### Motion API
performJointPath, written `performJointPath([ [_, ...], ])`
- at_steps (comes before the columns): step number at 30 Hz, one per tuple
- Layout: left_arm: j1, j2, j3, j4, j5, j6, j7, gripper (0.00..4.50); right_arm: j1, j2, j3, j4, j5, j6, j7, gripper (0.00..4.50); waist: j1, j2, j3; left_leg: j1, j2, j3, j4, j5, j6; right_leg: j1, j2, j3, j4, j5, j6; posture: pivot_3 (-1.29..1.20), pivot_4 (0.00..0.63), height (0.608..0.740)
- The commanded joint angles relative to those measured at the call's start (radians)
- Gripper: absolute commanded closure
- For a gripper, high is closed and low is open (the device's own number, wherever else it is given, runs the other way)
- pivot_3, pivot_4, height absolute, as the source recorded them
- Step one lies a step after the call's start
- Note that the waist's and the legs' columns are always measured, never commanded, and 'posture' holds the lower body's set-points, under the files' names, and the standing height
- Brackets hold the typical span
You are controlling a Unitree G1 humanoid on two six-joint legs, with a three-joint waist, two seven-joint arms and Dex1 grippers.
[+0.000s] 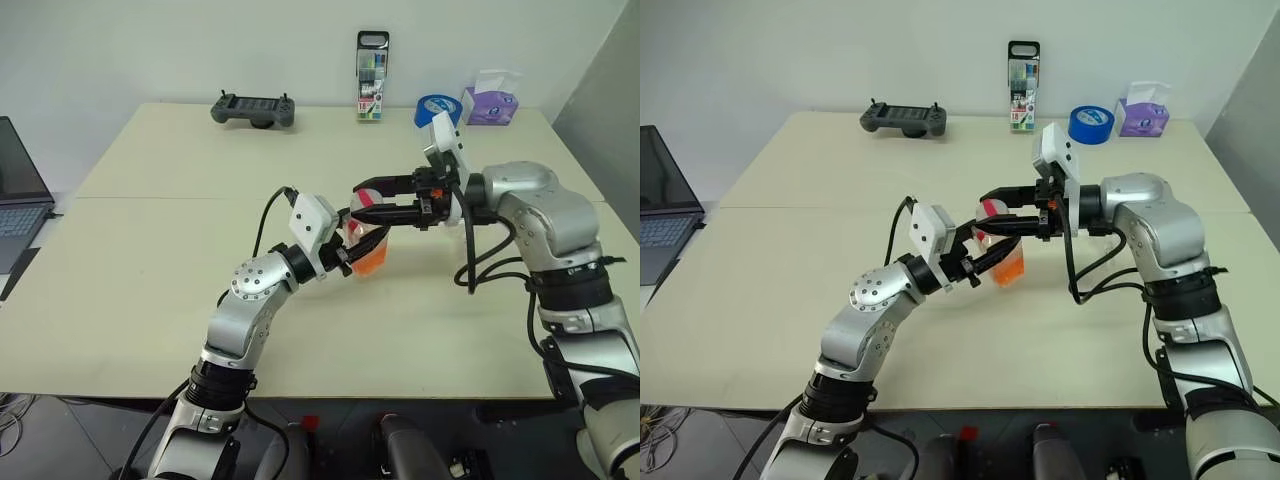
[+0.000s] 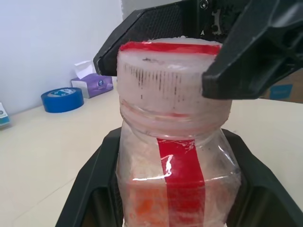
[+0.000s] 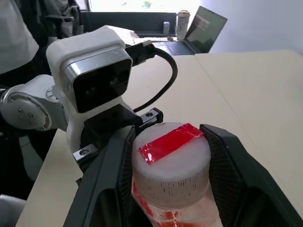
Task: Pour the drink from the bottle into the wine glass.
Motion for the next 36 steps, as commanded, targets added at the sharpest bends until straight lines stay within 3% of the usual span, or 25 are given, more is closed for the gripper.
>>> performJointPath([
  [1,-0.014,0.004,0.021,-0.046,-0.009,-0.008,0.013,2.40,-0.026,0.006,0.018,-0.003,-0.012,-0.076,0.065,2.66,0.003,0.000,0.000,-0.001,-0.001,0.000,0.000,0.000,0.000,0.000,-0.001,0.000,0.000,0.000,0.000,0.00,0.150,0.740],
  [5,-0.012,0.003,0.017,-0.044,-0.008,-0.008,0.015,2.41,-0.014,0.017,0.000,-0.029,-0.016,-0.072,0.016,2.66,0.005,0.000,0.000,-0.003,-0.004,0.001,0.001,0.000,0.000,-0.001,-0.004,0.001,-0.002,0.000,0.000,0.00,0.150,0.740],
  [11,-0.029,0.000,0.016,-0.019,-0.013,-0.013,0.011,2.42,0.045,0.028,-0.037,-0.173,-0.041,-0.061,-0.142,0.60,0.007,0.000,0.000,-0.003,-0.004,-0.001,0.001,0.000,-0.001,-0.002,-0.008,0.000,-0.002,0.000,0.000,0.00,0.150,0.740],
  [23,-0.053,-0.005,0.021,0.031,-0.010,-0.037,-0.014,2.42,0.166,0.136,-0.026,-0.488,-0.128,0.189,-0.616,0.59,0.006,0.000,0.000,-0.003,-0.004,0.000,0.001,0.000,-0.001,-0.002,-0.008,0.001,0.000,0.000,0.000,0.00,0.150,0.740],
  [31,-0.061,0.002,0.030,0.050,-0.008,-0.052,-0.019,2.43,0.171,0.197,-0.001,-0.576,-0.166,0.351,-0.796,0.59,0.005,0.000,0.000,-0.003,-0.004,0.001,0.001,0.000,-0.001,-0.002,-0.007,0.001,0.000,0.000,0.000,0.00,0.150,0.740],
  [36,-0.058,0.003,0.029,0.054,-0.007,-0.058,-0.020,2.43,0.178,0.172,-0.011,-0.592,-0.179,0.401,-0.835,0.59,0.005,0.000,0.000,-0.003,-0.004,0.001,0.001,0.000,-0.001,-0.002,-0.005,0.001,0.000,0.000,0.000,0.00,0.150,0.740],
])
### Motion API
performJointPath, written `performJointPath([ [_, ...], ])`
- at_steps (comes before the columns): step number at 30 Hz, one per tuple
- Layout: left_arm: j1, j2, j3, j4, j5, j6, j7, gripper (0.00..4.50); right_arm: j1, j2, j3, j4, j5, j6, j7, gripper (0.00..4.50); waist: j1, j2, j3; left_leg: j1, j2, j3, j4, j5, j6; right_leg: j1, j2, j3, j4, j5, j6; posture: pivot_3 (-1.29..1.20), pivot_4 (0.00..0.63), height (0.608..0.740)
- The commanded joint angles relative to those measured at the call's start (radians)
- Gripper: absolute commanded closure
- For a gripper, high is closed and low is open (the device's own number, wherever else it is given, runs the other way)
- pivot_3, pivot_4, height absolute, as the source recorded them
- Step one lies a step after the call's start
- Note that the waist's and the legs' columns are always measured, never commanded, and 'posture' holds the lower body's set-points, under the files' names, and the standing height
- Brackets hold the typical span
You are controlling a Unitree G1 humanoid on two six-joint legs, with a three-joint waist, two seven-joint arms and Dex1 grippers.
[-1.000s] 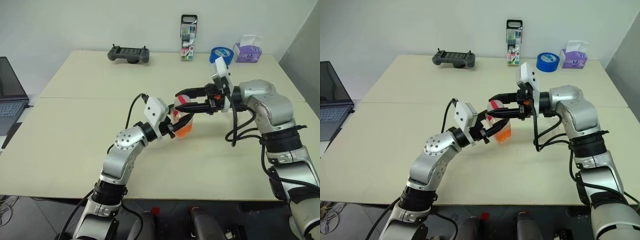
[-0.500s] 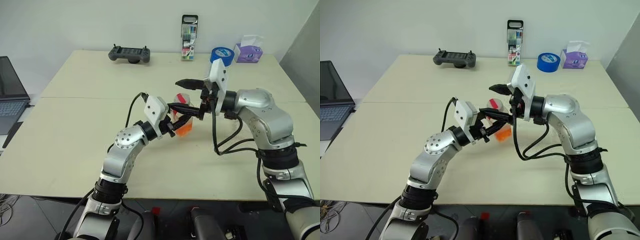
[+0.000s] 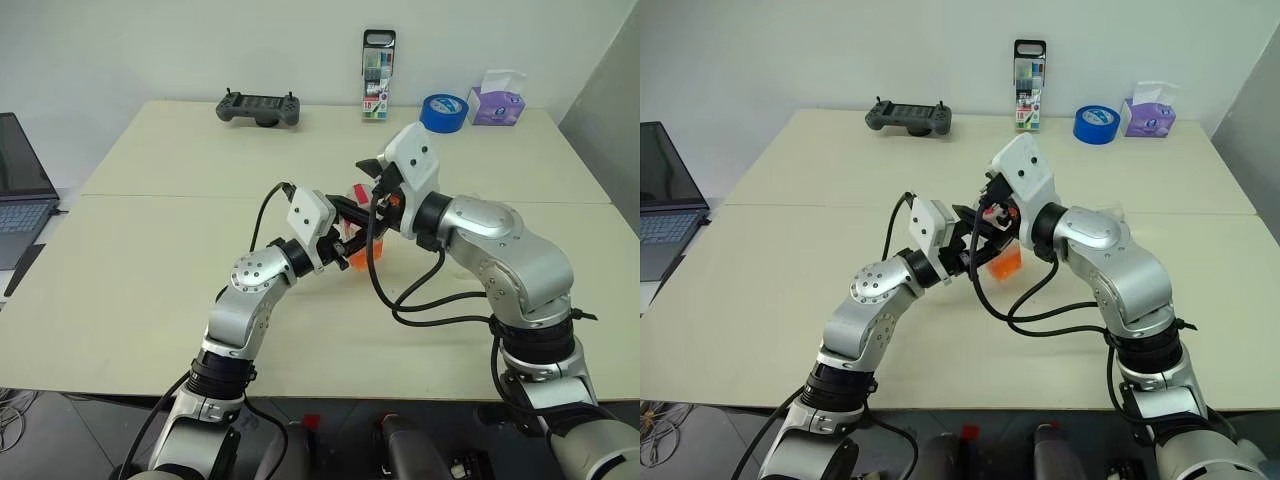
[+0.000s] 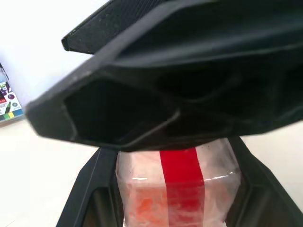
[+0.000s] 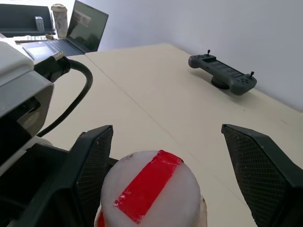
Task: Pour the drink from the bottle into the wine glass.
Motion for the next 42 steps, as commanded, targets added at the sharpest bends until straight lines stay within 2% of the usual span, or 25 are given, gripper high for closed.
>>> performJointPath([
  [1,-0.017,-0.001,0.015,-0.025,-0.008,-0.034,-0.005,2.43,0.005,-0.031,-0.030,-0.050,-0.014,0.037,-0.033,0.59,0.000,0.000,0.000,0.000,0.000,0.000,0.000,0.000,0.000,0.000,0.001,0.000,0.000,0.000,0.000,0.00,0.150,0.740],
  [10,-0.020,0.000,0.019,-0.016,-0.005,-0.040,-0.003,2.43,0.048,-0.093,-0.089,-0.081,0.016,0.070,-0.031,0.59,0.000,0.000,0.000,0.000,0.000,0.000,0.000,0.000,0.000,0.000,0.002,0.000,0.000,0.000,0.000,0.00,0.150,0.740],
  [16,-0.027,0.008,0.022,-0.008,-0.001,-0.043,-0.007,2.44,0.044,-0.133,-0.149,-0.096,0.099,0.039,0.024,0.59,0.000,0.000,0.000,0.000,0.000,0.000,0.000,0.000,0.000,0.000,0.002,0.000,0.000,0.000,0.000,0.00,0.150,0.740],
  [27,-0.037,0.017,0.031,0.011,0.016,-0.064,0.012,2.45,0.109,-0.221,-0.117,-0.196,0.215,0.005,0.157,0.59,-0.001,0.000,0.000,0.000,0.000,0.000,0.000,0.000,0.001,0.001,0.003,0.000,0.000,0.000,0.000,0.00,0.150,0.740],
  [32,-0.041,0.018,0.033,0.015,0.018,-0.069,0.011,2.48,0.089,-0.206,-0.111,-0.195,0.216,-0.001,0.137,0.59,-0.001,0.000,0.000,0.000,0.000,0.000,0.000,0.000,0.001,0.001,0.003,0.000,0.000,0.000,0.000,0.00,0.150,0.740],
  [35,-0.041,0.017,0.034,0.015,0.018,-0.070,0.012,2.49,0.045,-0.154,-0.112,-0.152,0.190,0.012,0.063,0.59,-0.003,0.000,0.000,0.001,0.001,0.000,0.000,0.000,0.000,0.001,0.003,0.000,0.000,0.000,0.000,0.00,0.150,0.740],
  [42,-0.034,0.008,0.029,0.009,0.020,-0.069,0.015,2.50,0.028,-0.094,-0.061,-0.106,0.173,0.009,0.013,0.59,0.000,0.000,0.000,0.000,0.000,0.000,0.000,0.000,0.000,0.001,0.002,0.000,0.000,0.000,0.000,0.00,0.150,0.740],
])
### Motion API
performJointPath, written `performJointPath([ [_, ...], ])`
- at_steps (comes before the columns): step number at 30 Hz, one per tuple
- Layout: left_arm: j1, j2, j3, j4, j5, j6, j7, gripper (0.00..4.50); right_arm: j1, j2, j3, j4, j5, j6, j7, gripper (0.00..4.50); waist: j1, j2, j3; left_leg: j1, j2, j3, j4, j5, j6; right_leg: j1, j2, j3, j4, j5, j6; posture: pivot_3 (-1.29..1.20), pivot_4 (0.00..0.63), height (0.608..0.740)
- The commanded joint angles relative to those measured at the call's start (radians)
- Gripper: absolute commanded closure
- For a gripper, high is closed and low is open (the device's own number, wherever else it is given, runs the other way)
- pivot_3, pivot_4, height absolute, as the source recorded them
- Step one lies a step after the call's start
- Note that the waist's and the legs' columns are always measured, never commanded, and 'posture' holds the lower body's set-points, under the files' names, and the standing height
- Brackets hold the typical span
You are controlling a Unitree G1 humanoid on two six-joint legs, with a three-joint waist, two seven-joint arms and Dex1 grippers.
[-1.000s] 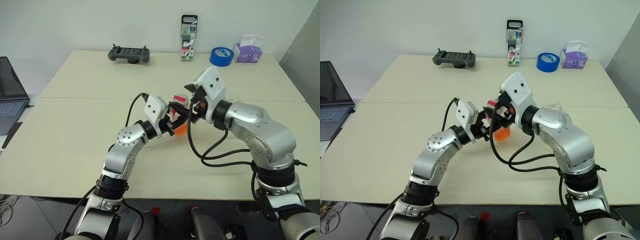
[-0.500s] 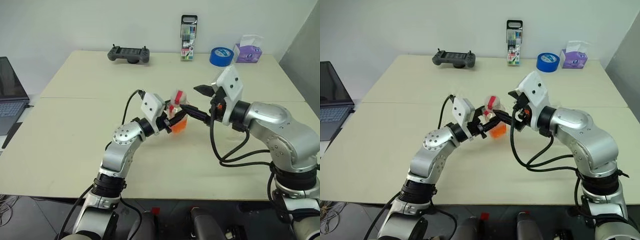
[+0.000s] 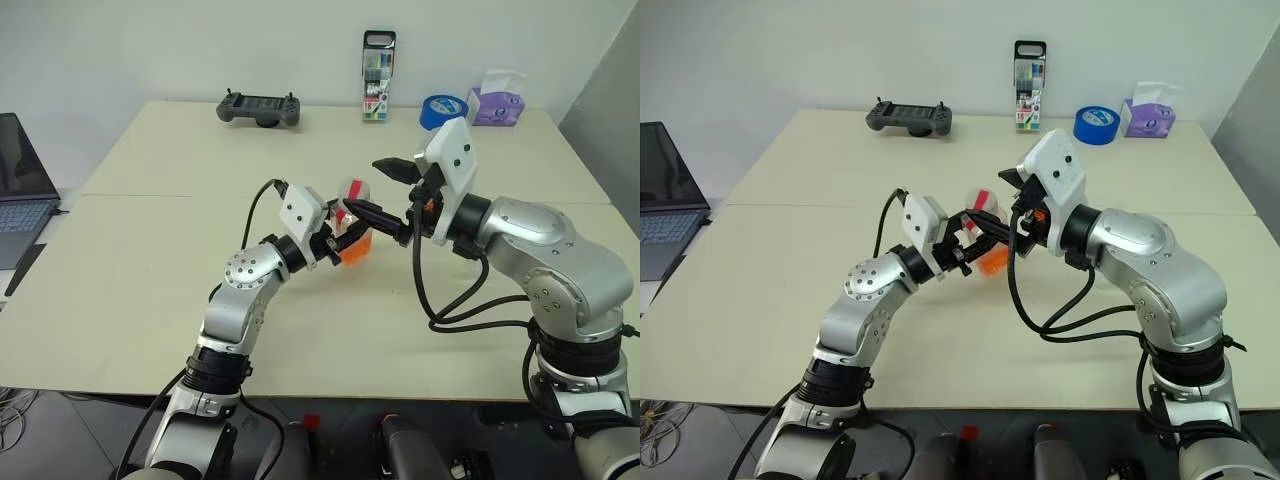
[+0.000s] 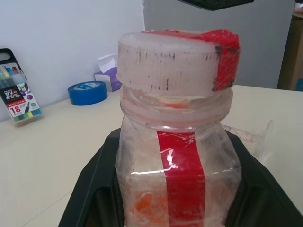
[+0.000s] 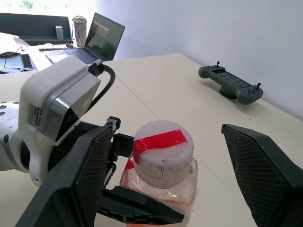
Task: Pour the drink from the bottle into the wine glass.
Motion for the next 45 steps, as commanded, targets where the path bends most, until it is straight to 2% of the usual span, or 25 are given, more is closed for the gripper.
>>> performJointPath([
  [1,-0.019,-0.008,0.006,-0.035,-0.001,-0.026,0.007,2.50,-0.019,0.031,0.012,-0.006,0.004,-0.011,-0.016,0.59,0.000,0.000,0.000,0.000,0.000,0.000,0.000,0.000,0.000,0.000,0.000,0.000,0.000,0.000,0.000,0.00,0.150,0.740],
  [9,-0.013,-0.008,0.007,-0.045,-0.002,-0.020,0.010,2.50,-0.025,0.087,0.024,0.026,-0.008,-0.017,-0.044,0.59,0.000,0.000,0.000,0.000,0.000,0.000,0.000,0.000,0.000,0.000,0.000,0.000,0.000,0.000,0.000,0.00,0.150,0.740],
  [12,-0.010,-0.008,0.007,-0.049,-0.002,-0.019,0.012,2.51,-0.025,0.096,0.018,0.029,-0.012,-0.018,-0.052,1.16,0.000,0.000,0.000,0.000,0.000,-0.001,0.000,0.000,0.000,0.000,0.000,-0.001,0.000,0.000,0.000,0.00,0.150,0.740],
  [16,-0.006,-0.007,0.006,-0.055,-0.004,-0.017,0.015,2.51,-0.024,0.105,0.007,0.029,-0.010,-0.013,-0.070,2.58,0.000,0.000,0.000,0.000,0.000,0.000,0.000,0.000,0.000,0.000,0.000,0.000,0.000,0.000,0.000,0.00,0.150,0.740],
  [17,-0.005,-0.006,0.005,-0.057,-0.004,-0.016,0.016,2.51,-0.025,0.107,0.004,0.029,-0.011,-0.013,-0.076,2.67,0.000,0.000,0.000,0.000,0.000,0.000,0.000,0.000,0.000,0.000,0.000,0.000,0.000,0.000,0.000,0.00,0.150,0.740],
  [23,-0.007,-0.007,0.002,-0.055,-0.005,-0.015,0.016,2.54,-0.035,0.102,-0.027,0.014,0.018,-0.037,-0.054,2.67,0.000,0.000,0.000,0.000,0.000,0.000,0.000,0.000,0.000,0.000,0.000,0.000,0.000,0.000,0.000,0.00,0.150,0.740],
  [27,-0.005,-0.007,0.000,-0.054,-0.008,-0.010,0.012,2.55,-0.050,0.120,-0.101,-0.044,0.132,-0.085,0.014,2.67,0.000,0.000,0.000,0.000,0.000,0.000,0.000,0.000,0.000,0.000,0.000,0.000,0.000,0.000,0.000,0.00,0.150,0.740],
  [32,0.000,-0.006,-0.004,-0.057,-0.009,-0.005,0.009,2.55,-0.060,0.154,-0.186,-0.051,0.186,-0.060,-0.079,2.74,-0.001,0.000,0.000,0.000,0.000,-0.001,0.000,0.000,0.000,0.000,0.000,-0.001,0.000,0.000,0.000,0.00,0.150,0.740],
  [36,0.004,-0.007,-0.006,-0.064,-0.010,-0.003,0.011,2.55,-0.029,0.155,-0.244,-0.050,0.161,-0.026,-0.205,2.74,0.000,0.000,0.000,0.000,0.000,0.000,0.000,0.000,0.000,0.000,0.000,0.000,0.001,0.000,0.000,0.00,0.150,0.740],
  [40,0.000,-0.005,0.006,-0.063,-0.013,-0.002,0.016,2.55,0.183,0.074,-0.437,0.004,-0.055,-0.029,-0.449,2.74,0.013,-0.001,-0.001,0.000,0.000,-0.001,0.000,0.000,0.000,0.001,0.000,-0.001,0.000,0.000,0.000,0.00,0.150,0.740],
  [42,0.001,-0.004,0.007,-0.065,-0.015,-0.001,0.016,2.55,0.229,0.073,-0.475,0.003,-0.076,-0.044,-0.490,2.74,0.026,-0.001,-0.001,-0.001,-0.001,-0.001,0.000,0.000,0.000,0.001,-0.001,-0.001,-0.001,0.000,0.000,0.00,0.150,0.740],
  [45,-0.011,-0.007,0.009,-0.059,-0.025,0.006,0.010,2.55,0.393,0.078,-0.525,0.022,-0.166,-0.027,-0.570,2.76,0.024,0.002,-0.001,-0.002,-0.001,0.004,-0.001,0.000,0.000,-0.003,-0.001,0.003,0.001,0.000,0.000,0.00,0.150,0.740],
])
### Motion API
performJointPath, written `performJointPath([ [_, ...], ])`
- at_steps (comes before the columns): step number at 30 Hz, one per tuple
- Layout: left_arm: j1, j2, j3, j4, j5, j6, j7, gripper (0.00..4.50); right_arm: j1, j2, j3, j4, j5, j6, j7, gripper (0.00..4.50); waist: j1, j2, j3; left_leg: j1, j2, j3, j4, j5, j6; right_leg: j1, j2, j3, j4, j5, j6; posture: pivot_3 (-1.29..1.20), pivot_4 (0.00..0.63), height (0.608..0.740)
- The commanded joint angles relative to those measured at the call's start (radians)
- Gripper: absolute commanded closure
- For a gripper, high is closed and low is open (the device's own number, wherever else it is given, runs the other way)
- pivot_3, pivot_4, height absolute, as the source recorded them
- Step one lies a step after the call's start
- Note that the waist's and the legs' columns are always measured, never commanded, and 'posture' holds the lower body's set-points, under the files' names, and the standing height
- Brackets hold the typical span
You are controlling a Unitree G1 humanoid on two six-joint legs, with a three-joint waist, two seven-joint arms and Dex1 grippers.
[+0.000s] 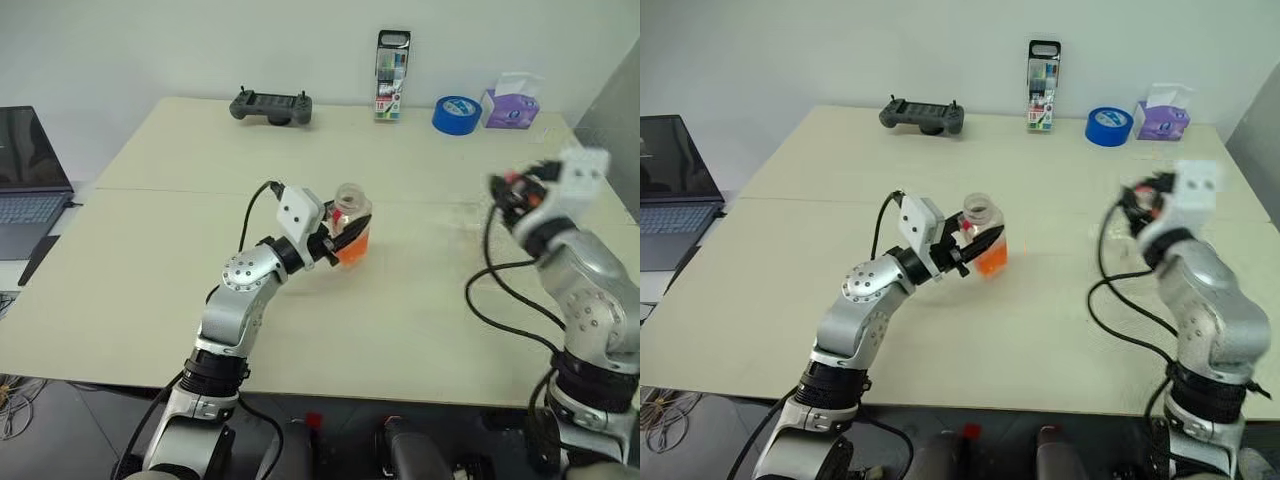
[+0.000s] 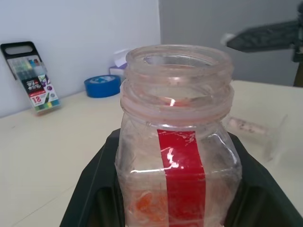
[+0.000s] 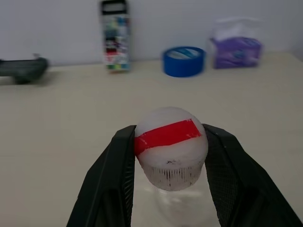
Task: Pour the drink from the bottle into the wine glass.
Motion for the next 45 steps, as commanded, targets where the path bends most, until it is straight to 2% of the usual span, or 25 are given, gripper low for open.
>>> performJointPath([
  [1,-0.029,-0.015,0.001,-0.044,-0.022,-0.007,-0.008,2.55,0.110,0.003,-0.034,-0.022,-0.087,0.003,-0.082,2.76,-0.002,0.000,0.000,0.000,0.001,0.000,0.000,0.000,0.000,0.000,0.001,0.000,0.000,0.000,0.000,0.00,0.150,0.740],
  [6,-0.045,-0.014,0.005,-0.035,-0.025,-0.001,-0.012,2.55,0.172,0.049,-0.015,0.032,-0.102,0.011,-0.094,2.76,-0.023,0.000,0.000,0.003,0.002,0.001,0.001,0.000,0.000,0.000,0.002,0.001,0.006,0.000,0.000,0.00,0.150,0.740],
  [10,-0.052,-0.006,0.011,-0.030,-0.029,0.004,-0.017,2.55,0.181,0.070,-0.010,0.070,-0.103,0.033,-0.086,1.40,-0.028,0.000,0.000,0.008,0.002,0.001,0.000,0.001,0.001,0.003,0.004,0.001,0.008,-0.001,0.000,0.00,0.150,0.740],
  [14,-0.054,-0.005,0.014,-0.027,-0.026,0.005,-0.017,2.55,0.182,0.066,-0.023,0.083,-0.098,0.061,-0.076,0.01,-0.027,0.000,0.000,0.007,0.001,0.001,0.000,0.001,0.001,0.003,0.003,0.000,0.008,-0.001,0.000,0.00,0.150,0.740],
  [23,-0.072,-0.005,0.023,0.017,-0.011,-0.017,-0.004,2.55,0.176,-0.004,0.013,-0.003,-0.122,0.109,-0.041,0.00,-0.026,0.000,0.000,0.006,0.001,-0.001,0.000,0.001,0.001,0.003,0.003,0.000,0.007,-0.001,0.000,0.00,0.150,0.740],
  [27,-0.086,0.003,0.039,0.051,-0.003,-0.027,0.014,2.55,0.106,-0.060,0.010,-0.065,-0.169,0.086,-0.071,0.00,-0.027,0.000,0.000,0.006,0.001,0.000,0.000,0.001,0.001,0.003,0.003,0.000,0.007,-0.001,0.000,0.00,0.150,0.740],
  [29,-0.100,0.011,0.060,0.083,0.008,-0.019,0.041,2.55,0.018,-0.087,0.034,-0.105,-0.139,0.093,-0.031,0.00,-0.029,0.000,0.000,0.006,0.001,0.000,0.000,0.001,0.001,0.003,0.003,0.000,0.007,-0.001,0.001,0.00,0.150,0.740],
  [32,-0.139,0.047,0.102,0.193,0.068,-0.005,0.136,2.56,-0.146,-0.106,0.167,-0.142,-0.002,0.161,0.137,0.00,-0.036,0.000,0.000,0.007,0.001,0.000,0.000,0.001,0.001,0.002,0.004,0.000,0.008,-0.001,0.001,0.00,0.150,0.740],
  [37,-0.201,0.105,0.178,0.344,0.123,-0.009,0.276,2.56,-0.220,-0.120,0.420,-0.150,0.130,0.139,0.400,0.00,-0.035,-0.001,0.000,0.006,0.002,-0.005,-0.001,0.000,0.002,0.003,0.008,-0.006,0.006,-0.001,0.000,0.00,0.150,0.740],
  [40,-0.229,0.124,0.230,0.391,0.114,0.002,0.321,2.58,-0.248,-0.103,0.514,-0.102,0.133,0.100,0.462,0.00,-0.027,-0.001,0.000,0.000,0.003,-0.006,0.000,0.001,0.001,-0.004,0.004,-0.006,0.008,-0.001,0.000,0.00,0.150,0.740],
  [45,-0.242,0.179,0.321,0.440,0.090,-0.009,0.360,2.58,-0.313,0.014,0.665,0.013,0.110,0.044,0.506,0.00,-0.027,-0.002,0.000,-0.001,-0.001,-0.001,0.003,0.001,0.001,-0.005,-0.001,-0.001,0.008,0.000,0.001,0.00,0.150,0.740],
])
